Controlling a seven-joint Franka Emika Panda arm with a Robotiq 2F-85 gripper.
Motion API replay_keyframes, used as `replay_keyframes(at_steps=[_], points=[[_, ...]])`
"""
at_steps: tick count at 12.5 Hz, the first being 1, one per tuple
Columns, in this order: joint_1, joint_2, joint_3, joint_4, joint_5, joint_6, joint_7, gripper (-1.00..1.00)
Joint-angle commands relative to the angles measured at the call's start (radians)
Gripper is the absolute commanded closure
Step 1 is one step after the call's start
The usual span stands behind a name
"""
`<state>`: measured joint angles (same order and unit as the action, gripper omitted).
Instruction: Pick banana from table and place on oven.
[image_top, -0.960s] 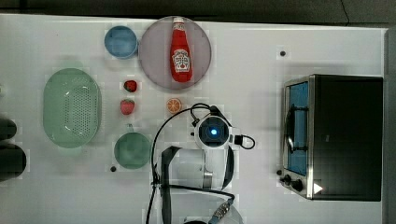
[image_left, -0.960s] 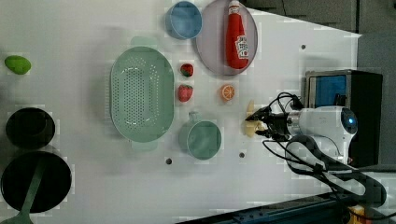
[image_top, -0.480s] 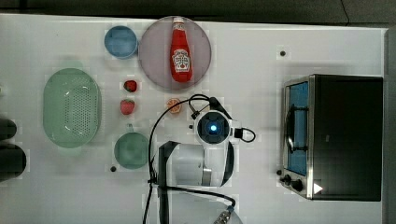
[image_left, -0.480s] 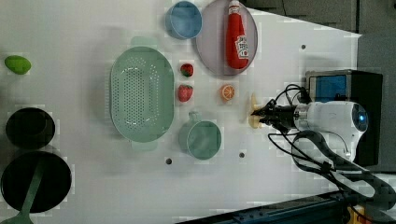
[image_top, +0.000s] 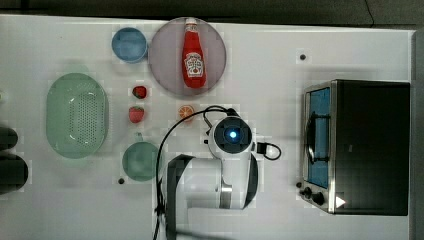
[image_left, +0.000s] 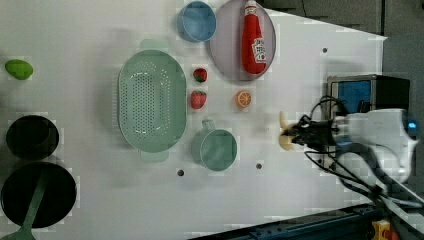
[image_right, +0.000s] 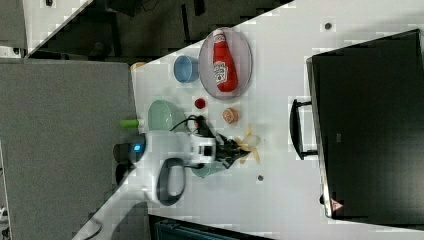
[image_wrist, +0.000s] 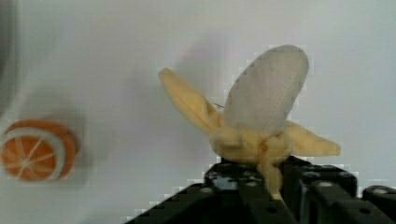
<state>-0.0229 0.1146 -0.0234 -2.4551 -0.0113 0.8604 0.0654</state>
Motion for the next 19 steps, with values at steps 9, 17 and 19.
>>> replay_keyframes(at_steps=[9,17,19], points=[[-0.012,-0.307,-0.074,0.523,0.002,-0.683,0.026,0.62],[-0.032,-0.123,-0.490,0.571,0.001,-0.561,-0.540,0.62],[-0.032,-0.063,-0.570,0.578,0.001,-0.484,-0.718,0.62]])
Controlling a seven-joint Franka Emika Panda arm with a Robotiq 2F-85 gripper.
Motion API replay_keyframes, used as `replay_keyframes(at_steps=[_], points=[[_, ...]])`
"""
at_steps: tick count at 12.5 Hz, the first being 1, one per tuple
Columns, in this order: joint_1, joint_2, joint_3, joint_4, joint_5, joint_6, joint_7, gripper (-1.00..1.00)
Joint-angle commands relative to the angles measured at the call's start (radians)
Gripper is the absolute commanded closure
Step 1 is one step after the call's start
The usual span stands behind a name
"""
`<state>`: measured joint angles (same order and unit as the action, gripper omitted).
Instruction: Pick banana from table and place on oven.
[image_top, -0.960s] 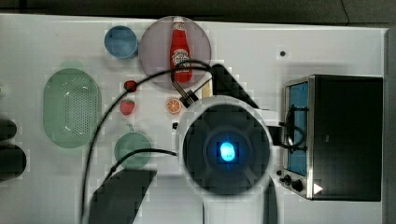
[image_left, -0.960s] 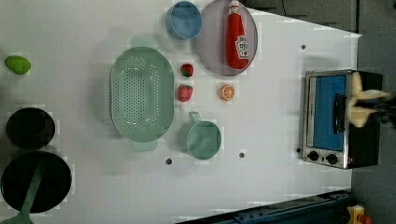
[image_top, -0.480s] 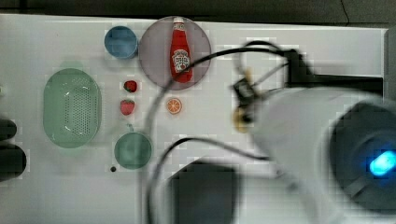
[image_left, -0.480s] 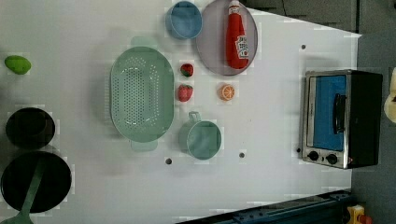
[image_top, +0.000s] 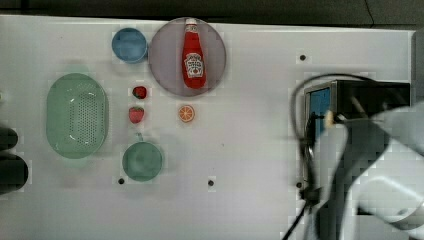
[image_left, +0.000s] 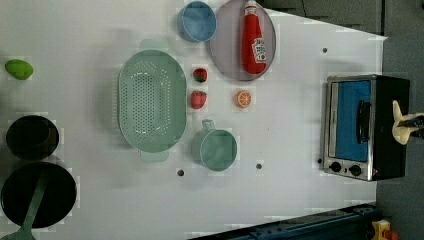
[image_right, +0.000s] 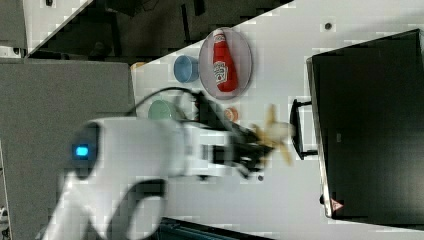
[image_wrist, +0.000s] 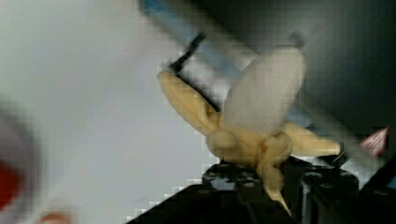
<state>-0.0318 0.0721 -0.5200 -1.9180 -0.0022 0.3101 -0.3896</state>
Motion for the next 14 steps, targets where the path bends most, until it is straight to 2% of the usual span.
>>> replay_keyframes(at_steps=[1,3,4,11,14], points=[[-0.024,0.007,-0.099,0.041,-0.006,0.109,-0.327,0.62],[-0.024,0.046,-0.114,0.041,-0.005,0.158,-0.396,0.62],[-0.023,0.054,-0.113,0.041,-0.004,0.155,-0.397,0.55],[-0.019,0.055,-0.098,0.047,-0.004,0.159,-0.397,-0.98],[0.001,0.014,-0.065,0.082,-0.009,0.097,-0.386,-1.00]])
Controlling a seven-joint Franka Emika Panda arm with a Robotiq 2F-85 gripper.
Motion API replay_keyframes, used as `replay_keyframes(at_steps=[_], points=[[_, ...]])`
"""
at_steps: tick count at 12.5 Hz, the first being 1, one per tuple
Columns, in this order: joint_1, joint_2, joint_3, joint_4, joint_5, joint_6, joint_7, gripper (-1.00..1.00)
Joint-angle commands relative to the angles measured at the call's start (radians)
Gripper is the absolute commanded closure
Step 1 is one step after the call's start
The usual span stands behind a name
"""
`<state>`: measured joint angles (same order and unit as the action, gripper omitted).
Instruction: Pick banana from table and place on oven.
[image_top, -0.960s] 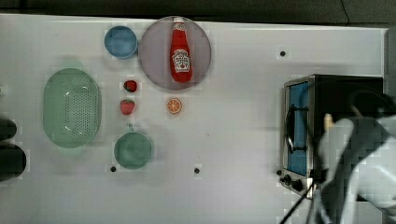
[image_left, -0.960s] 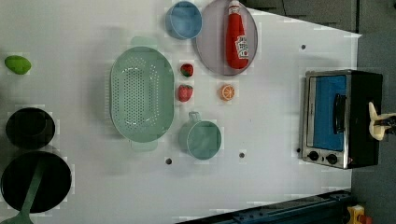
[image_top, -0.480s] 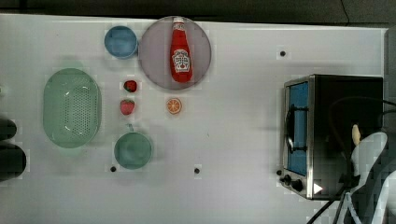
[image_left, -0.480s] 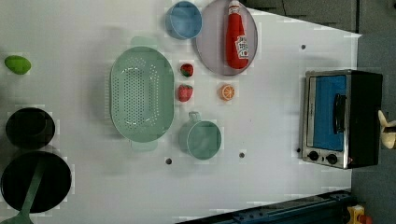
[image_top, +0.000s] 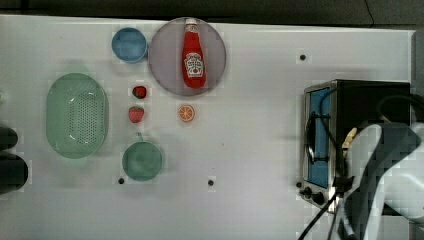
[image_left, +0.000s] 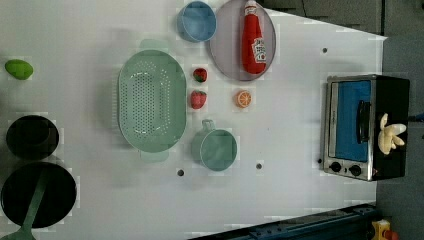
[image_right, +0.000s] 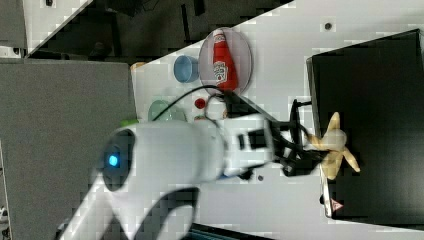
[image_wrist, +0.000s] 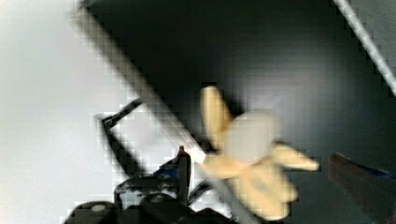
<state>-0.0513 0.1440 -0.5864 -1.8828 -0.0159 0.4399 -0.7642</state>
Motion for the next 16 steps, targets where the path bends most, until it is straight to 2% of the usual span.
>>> replay_keyframes(at_steps=[1,5,9,12,16], points=[[0.032,-0.084,0.025,0.060,0.004,-0.072,0.023,-1.00],[0.076,-0.231,0.204,0.069,0.004,-0.285,0.450,-1.00],[0.079,-0.362,0.415,0.066,-0.052,-0.411,0.771,-1.00],[0.079,-0.422,0.500,0.059,-0.053,-0.486,0.884,-1.00],[0.079,-0.445,0.493,0.052,-0.053,-0.487,0.886,-1.00]])
